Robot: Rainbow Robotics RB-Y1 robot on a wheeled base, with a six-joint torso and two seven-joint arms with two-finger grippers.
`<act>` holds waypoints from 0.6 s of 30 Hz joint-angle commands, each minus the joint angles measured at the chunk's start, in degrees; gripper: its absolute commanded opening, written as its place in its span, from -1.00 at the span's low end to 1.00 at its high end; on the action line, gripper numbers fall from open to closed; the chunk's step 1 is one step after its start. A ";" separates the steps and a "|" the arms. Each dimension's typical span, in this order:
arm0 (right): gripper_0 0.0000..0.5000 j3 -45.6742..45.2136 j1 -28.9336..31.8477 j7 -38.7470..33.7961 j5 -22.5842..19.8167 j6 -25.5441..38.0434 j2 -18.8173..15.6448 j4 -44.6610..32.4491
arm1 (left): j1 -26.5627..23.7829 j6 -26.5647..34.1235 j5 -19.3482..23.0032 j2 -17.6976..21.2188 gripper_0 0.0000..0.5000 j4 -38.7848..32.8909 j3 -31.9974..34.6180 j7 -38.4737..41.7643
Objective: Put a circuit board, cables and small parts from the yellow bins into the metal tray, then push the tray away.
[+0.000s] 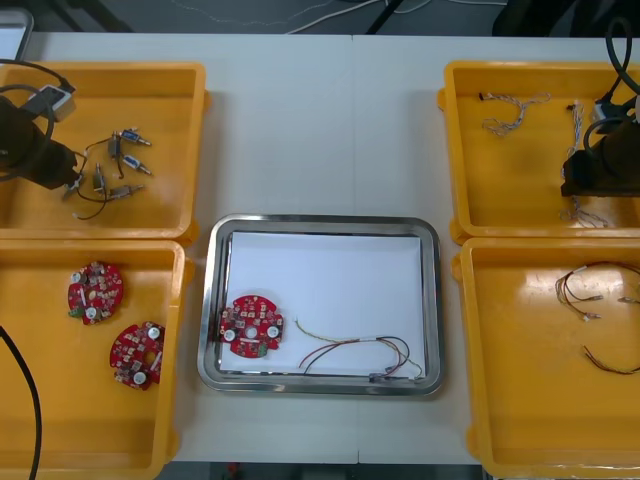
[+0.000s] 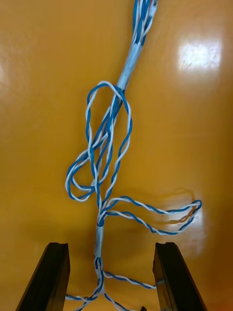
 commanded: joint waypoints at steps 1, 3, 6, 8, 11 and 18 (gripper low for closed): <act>1.00 0.66 0.82 1.89 0.30 -0.69 1.15 -0.53 | -1.65 -1.36 -0.36 -0.74 1.00 -0.35 1.48 -7.29; 1.00 0.66 0.91 1.71 0.65 -0.77 1.59 -0.53 | -1.21 -2.32 0.08 -0.74 1.00 -0.35 0.86 -7.29; 1.00 0.66 1.35 1.36 0.83 -1.39 1.94 -0.53 | -0.94 -3.03 -0.10 -0.74 1.00 -0.35 0.42 -7.29; 1.00 0.66 1.53 1.27 0.74 -1.83 1.94 -0.53 | -0.68 -3.55 -0.36 -0.82 1.00 -0.35 0.25 -7.29; 1.00 0.58 1.61 1.18 0.65 -1.65 1.94 -0.53 | -0.24 -4.52 -0.54 -1.09 1.00 -0.35 -0.02 -7.21; -1.00 0.66 1.61 1.27 0.48 -1.39 1.94 -0.53 | -0.06 -4.78 -0.72 -1.35 1.00 -0.35 -0.54 -7.12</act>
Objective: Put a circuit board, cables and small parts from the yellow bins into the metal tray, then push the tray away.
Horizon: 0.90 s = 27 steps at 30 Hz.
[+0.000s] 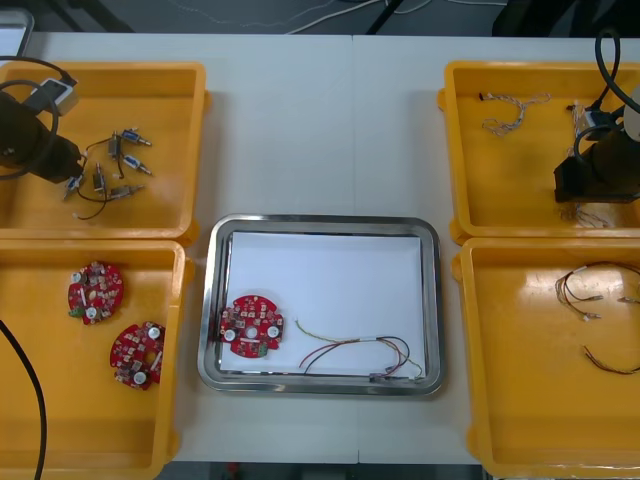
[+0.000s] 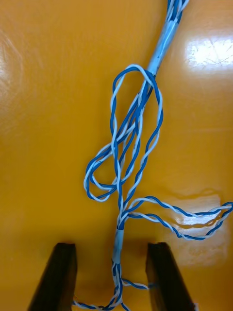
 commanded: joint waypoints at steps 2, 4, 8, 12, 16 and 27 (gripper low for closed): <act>-1.00 0.66 0.84 1.54 0.27 -0.31 0.79 -0.51 | 0.00 -0.89 -0.75 -0.91 1.00 -0.60 -0.65 -7.20; -1.00 0.58 0.84 1.71 0.27 -0.22 0.71 -0.51 | 0.27 -1.25 -0.75 -0.91 1.00 -0.60 -0.74 -7.28; -1.00 0.49 0.84 2.50 0.18 -0.05 0.00 -2.18 | 0.53 -1.51 -0.83 -1.00 1.00 -0.60 -1.00 -7.55; -1.00 0.58 0.84 3.38 0.97 2.76 -1.49 -7.02 | 1.41 -2.12 -0.57 -0.91 1.00 -0.69 -1.44 -7.64; -1.00 0.31 0.84 3.82 0.97 6.90 -3.07 -11.94 | 1.94 -3.18 -0.48 -0.91 1.00 -0.60 -1.62 -7.99; -1.00 -3.64 0.84 6.02 -1.23 18.06 -5.27 -23.28 | 2.46 -3.71 -0.83 -1.17 1.00 -0.60 -1.27 -8.43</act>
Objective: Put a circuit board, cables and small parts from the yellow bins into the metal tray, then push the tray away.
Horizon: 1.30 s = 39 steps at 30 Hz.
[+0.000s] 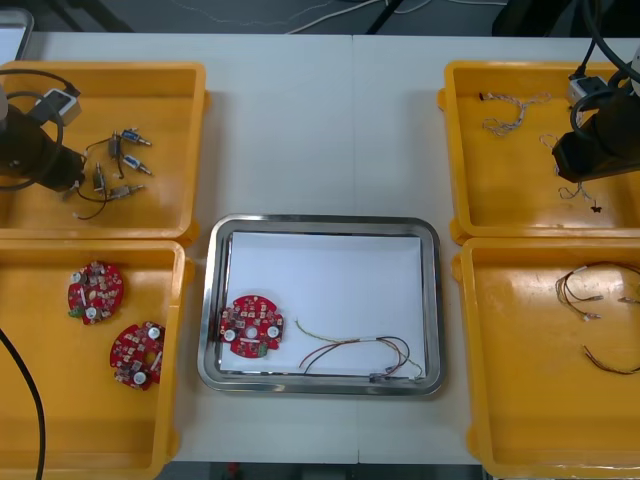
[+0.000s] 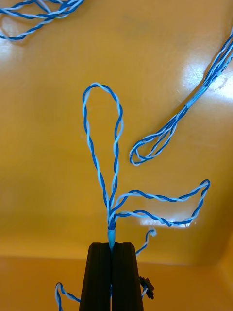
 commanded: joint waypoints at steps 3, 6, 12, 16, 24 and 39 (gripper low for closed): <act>-1.00 -4.55 0.41 3.67 -4.03 5.71 -3.51 -6.83 | 0.84 -1.08 -0.59 -0.68 1.00 -0.64 -0.86 -7.21; -1.00 -5.17 0.41 4.38 -5.97 7.64 -4.31 -8.68 | 0.84 -1.08 -0.68 -0.86 1.00 -0.64 -0.86 -7.30; -1.00 -5.17 0.41 6.14 -6.50 10.98 -5.45 -13.51 | 0.93 -1.34 -1.20 -1.21 1.00 -0.73 -0.86 -7.38; -1.00 -5.34 0.41 7.01 -6.58 12.57 -5.71 -16.41 | 1.02 -1.43 -1.82 -1.65 1.00 -0.64 -0.68 -7.56; -1.00 -5.78 0.41 9.04 -6.85 15.91 -5.80 -21.16 | 2.07 -2.57 -2.96 -2.35 1.00 -1.26 -0.68 -7.74; -1.00 -7.19 0.41 22.31 -8.78 18.37 -5.54 -25.02 | 0.84 2.17 -3.75 -1.91 1.00 -2.13 0.99 -9.67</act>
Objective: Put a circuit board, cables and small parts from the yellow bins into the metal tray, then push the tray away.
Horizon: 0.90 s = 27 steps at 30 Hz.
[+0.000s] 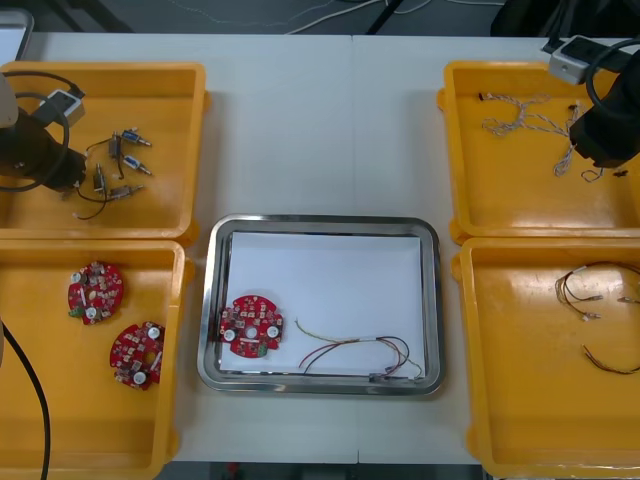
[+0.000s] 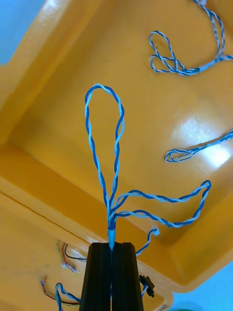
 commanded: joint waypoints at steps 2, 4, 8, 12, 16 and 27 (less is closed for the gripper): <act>-1.00 -2.46 0.20 4.72 -1.45 0.83 -1.89 -2.80 | 0.04 4.81 -0.06 0.08 1.00 -1.08 0.98 -9.79; -1.00 -2.54 0.20 4.63 -1.71 1.44 -1.81 -3.68 | -0.14 5.43 0.29 0.43 1.00 -1.08 0.98 -9.97; -1.00 -2.54 0.20 4.19 -2.50 1.93 -1.81 -5.61 | -0.05 5.95 0.82 0.34 1.00 -1.08 1.33 -10.05; -1.00 -2.54 0.20 4.02 -4.08 1.93 -1.81 -6.05 | 0.04 6.22 0.90 0.26 1.00 -1.43 1.33 -10.05; -1.00 -2.63 0.20 3.84 -4.79 1.93 -1.81 -6.14 | 0.12 6.22 0.99 -0.01 1.00 -1.52 1.33 -10.05; -1.00 -2.63 0.20 3.49 -4.79 1.93 -1.81 -6.14 | 0.83 5.16 -1.12 -1.94 0.94 -2.40 2.56 -10.14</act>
